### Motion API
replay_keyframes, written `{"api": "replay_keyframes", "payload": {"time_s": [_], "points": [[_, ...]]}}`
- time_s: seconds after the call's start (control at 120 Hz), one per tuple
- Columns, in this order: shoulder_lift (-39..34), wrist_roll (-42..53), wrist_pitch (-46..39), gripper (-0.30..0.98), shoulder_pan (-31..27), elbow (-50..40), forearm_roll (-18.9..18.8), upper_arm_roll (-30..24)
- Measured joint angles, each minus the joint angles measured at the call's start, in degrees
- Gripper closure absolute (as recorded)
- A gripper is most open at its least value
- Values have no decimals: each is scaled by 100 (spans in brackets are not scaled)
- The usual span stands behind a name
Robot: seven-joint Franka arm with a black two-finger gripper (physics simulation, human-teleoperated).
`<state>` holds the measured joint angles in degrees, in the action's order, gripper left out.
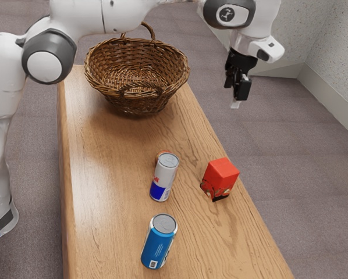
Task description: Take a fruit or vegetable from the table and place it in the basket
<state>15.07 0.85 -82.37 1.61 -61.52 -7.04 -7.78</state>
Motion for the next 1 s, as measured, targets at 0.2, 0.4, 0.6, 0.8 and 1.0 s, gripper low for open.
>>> {"api": "replay_keyframes", "payload": {"time_s": [0.2, 0.4, 0.6, 0.8, 1.0], "points": [[-564, 15, -510, 0, -93, -1742, 285, 11], [-1435, 36, -1637, 0, 227, -3659, 626, -166], [-1786, 53, -2106, 0, 580, -4158, 752, 43], [-1987, 67, -2286, 0, -236, -4420, 776, 114], [-2090, 76, -2470, 0, -70, -4728, 768, 107]]}}
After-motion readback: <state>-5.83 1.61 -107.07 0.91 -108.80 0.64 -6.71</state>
